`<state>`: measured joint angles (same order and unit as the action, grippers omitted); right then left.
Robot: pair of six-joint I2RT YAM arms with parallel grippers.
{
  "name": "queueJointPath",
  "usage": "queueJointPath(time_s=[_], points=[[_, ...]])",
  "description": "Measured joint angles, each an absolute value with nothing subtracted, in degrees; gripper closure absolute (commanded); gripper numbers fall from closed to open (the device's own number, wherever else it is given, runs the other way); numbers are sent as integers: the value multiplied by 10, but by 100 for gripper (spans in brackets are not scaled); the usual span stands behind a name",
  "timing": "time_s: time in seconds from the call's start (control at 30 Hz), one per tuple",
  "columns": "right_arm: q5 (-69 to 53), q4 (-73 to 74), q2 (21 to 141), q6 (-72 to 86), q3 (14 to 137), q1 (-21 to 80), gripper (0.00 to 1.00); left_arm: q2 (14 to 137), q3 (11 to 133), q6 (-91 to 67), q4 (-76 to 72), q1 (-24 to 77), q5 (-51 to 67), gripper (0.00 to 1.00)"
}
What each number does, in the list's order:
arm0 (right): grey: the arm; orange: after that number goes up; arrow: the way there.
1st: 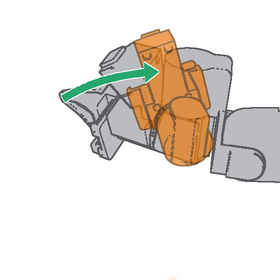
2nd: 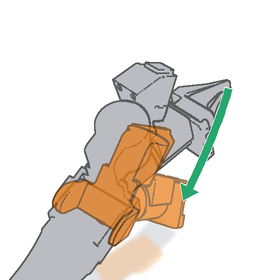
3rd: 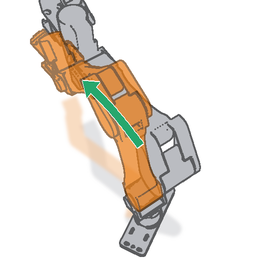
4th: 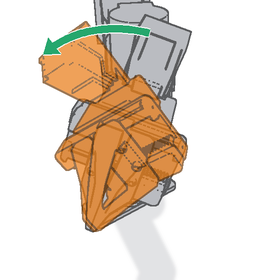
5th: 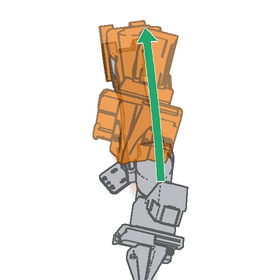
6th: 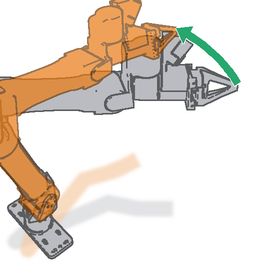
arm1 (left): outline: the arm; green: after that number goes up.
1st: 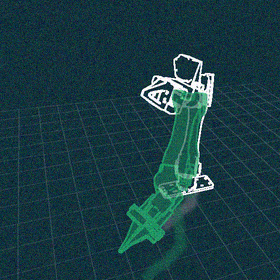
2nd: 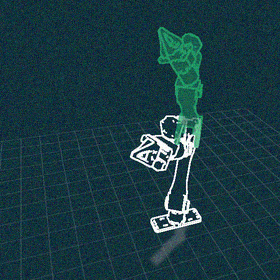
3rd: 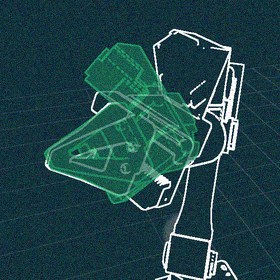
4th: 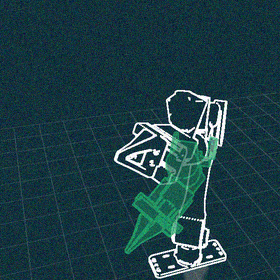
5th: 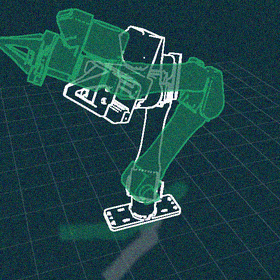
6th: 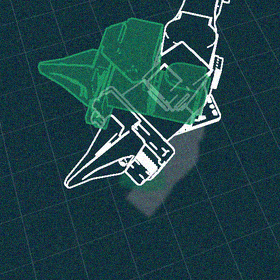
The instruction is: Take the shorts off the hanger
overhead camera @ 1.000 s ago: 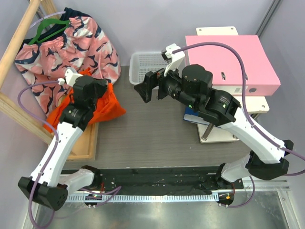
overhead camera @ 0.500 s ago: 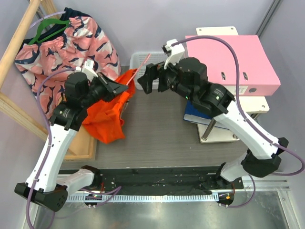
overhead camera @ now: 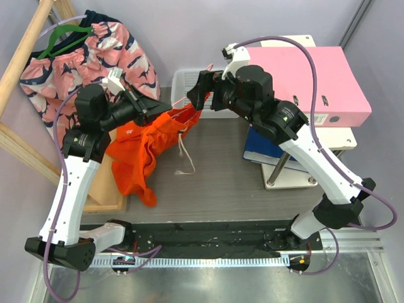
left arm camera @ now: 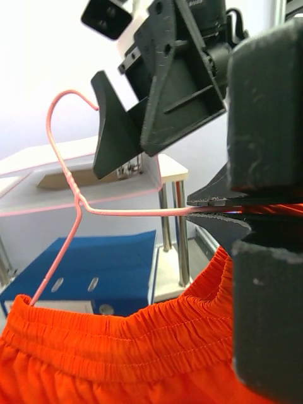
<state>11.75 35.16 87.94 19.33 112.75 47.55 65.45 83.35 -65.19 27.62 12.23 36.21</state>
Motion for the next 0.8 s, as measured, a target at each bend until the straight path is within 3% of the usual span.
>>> queueJointPath(time_s=[0.4,0.5,0.6,0.8], points=[[182,281,894,255,1129,475,24,655,819,-726,196,122,417,100],[189,230,877,241,1089,475,28,655,819,-735,187,122,426,100],[191,156,837,226,999,475,38,656,819,-748,180,122,436,100],[175,35,810,201,917,475,39,657,816,-782,141,119,455,100]])
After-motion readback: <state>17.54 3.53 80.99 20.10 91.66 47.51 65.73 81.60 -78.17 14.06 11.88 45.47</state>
